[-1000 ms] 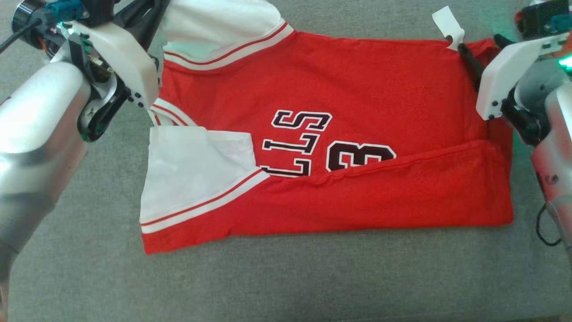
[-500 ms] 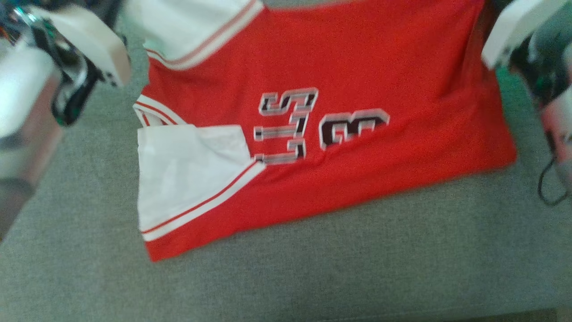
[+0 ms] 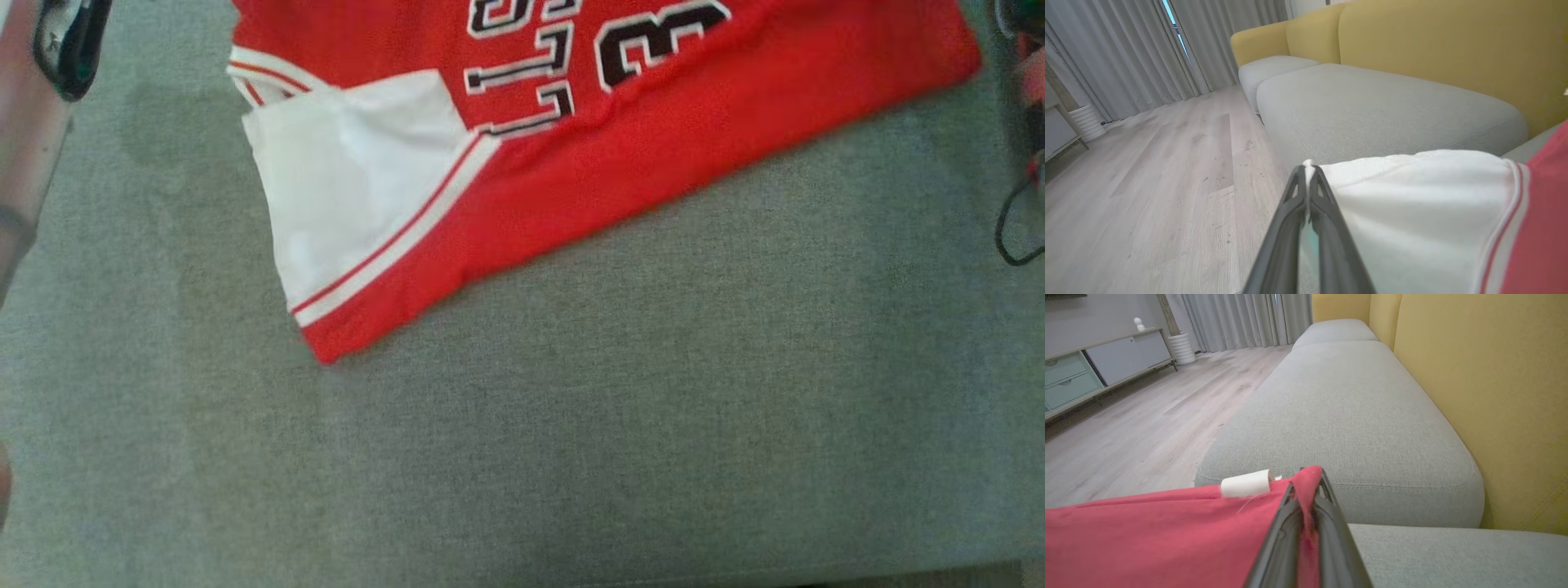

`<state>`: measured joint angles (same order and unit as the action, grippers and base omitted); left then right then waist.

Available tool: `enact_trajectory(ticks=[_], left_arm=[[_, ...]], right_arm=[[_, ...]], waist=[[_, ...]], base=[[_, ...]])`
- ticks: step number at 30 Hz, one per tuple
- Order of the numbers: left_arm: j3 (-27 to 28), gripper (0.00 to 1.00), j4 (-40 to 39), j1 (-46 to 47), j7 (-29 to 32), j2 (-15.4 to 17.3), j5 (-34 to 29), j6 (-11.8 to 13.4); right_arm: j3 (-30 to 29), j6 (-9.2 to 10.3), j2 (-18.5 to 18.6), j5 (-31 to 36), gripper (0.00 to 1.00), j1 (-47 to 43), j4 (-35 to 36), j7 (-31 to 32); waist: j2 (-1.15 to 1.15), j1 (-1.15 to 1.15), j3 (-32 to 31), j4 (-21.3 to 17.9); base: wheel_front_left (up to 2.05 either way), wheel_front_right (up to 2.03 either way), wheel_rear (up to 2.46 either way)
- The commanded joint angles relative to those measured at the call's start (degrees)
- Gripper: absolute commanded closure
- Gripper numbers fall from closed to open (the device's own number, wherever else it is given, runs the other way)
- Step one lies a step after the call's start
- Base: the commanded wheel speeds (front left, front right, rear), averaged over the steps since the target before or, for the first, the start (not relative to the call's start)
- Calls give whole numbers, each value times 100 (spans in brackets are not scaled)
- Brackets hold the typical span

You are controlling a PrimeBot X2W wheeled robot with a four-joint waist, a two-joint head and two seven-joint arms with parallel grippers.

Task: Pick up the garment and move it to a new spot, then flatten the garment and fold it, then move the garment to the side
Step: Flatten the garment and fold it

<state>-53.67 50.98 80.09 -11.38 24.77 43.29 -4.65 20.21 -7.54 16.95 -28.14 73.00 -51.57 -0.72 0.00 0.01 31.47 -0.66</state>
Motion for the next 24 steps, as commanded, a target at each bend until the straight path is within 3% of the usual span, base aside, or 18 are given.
enact_trajectory(ticks=[1,7,13,24], left_arm=[[204,100,18,296,-82,201,-22,-32],[43,100,146,4,-257,96,16,-222],[-384,100,-190,-576,-253,247,89,-278],[-1066,100,-1928,-1808,720,1188,860,-282]], right_arm=[[45,5,-63,-11,100,99,75,-99],[382,5,113,-336,100,-214,-157,-185],[955,5,531,-953,100,-906,64,216],[2113,5,1465,-1543,100,-1873,591,776]], waist=[[0,-1,-27,17],[0,-1,-281,126],[0,-1,-685,233],[0,-1,-1251,441]], base=[[0,0,0],[0,0,0],[0,0,0],[0,0,0]])
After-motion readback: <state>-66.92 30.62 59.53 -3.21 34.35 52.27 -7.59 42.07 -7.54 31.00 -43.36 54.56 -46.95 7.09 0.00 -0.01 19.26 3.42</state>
